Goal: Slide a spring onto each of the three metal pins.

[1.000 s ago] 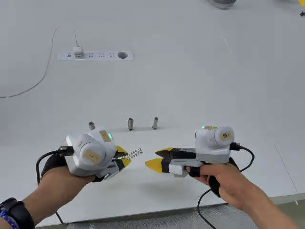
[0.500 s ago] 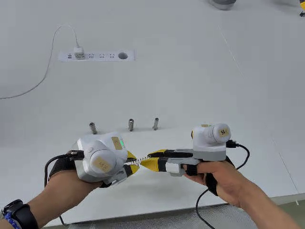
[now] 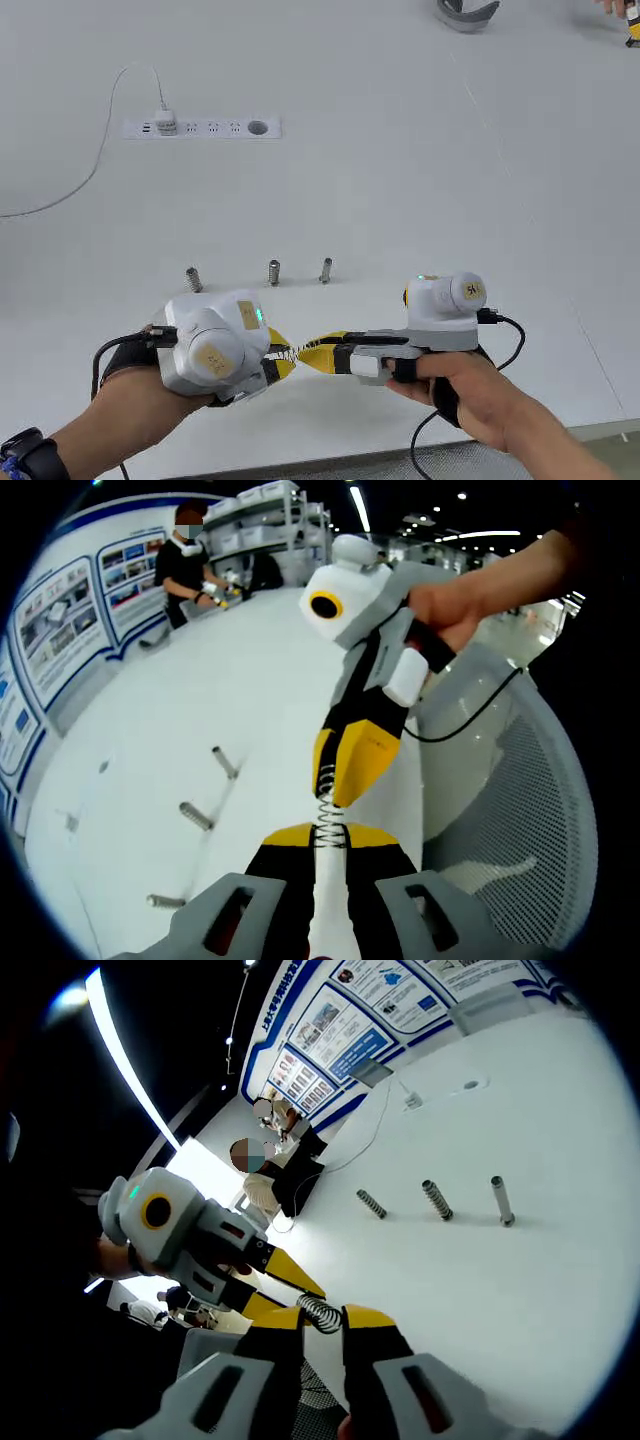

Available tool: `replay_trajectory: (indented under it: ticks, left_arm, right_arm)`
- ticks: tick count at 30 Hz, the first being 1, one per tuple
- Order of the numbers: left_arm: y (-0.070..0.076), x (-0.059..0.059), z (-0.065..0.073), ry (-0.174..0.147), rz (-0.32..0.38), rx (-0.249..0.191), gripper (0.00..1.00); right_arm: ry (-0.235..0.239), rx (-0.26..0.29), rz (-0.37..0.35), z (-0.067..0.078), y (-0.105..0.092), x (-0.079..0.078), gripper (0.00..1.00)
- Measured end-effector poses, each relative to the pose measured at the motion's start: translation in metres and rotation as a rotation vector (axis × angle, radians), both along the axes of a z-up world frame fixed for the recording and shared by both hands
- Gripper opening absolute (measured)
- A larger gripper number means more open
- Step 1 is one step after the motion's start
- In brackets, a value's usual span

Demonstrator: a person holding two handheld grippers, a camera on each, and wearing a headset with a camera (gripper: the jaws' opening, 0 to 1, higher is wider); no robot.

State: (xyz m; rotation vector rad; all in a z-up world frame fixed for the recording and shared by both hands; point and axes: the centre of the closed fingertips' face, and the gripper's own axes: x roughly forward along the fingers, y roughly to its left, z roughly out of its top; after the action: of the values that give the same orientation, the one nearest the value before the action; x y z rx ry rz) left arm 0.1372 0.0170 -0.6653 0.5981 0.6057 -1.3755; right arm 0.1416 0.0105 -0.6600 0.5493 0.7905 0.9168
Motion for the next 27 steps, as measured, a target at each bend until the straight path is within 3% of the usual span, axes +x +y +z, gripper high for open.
replay_trajectory:
  ticks: [8,16,23,27]
  left_arm:
    - [-0.001,-0.001,-0.001,-0.011,-0.027,0.008,0.1]
    - [-0.003,0.004,-0.001,0.005,-0.018,-0.009,0.09]
    - [-0.011,0.008,0.004,0.02,0.0,-0.048,0.09]
    - [-0.017,0.01,0.009,0.042,0.01,-0.097,0.09]
  right_arm:
    - [0.024,0.014,0.0,0.0,0.002,-0.002,0.13]
    - [-0.015,-0.005,-0.004,0.01,0.004,0.003,0.12]
    - [-0.065,-0.082,0.028,0.018,-0.002,0.01,0.12]
    - [-0.098,-0.143,0.07,0.024,-0.006,0.011,0.12]
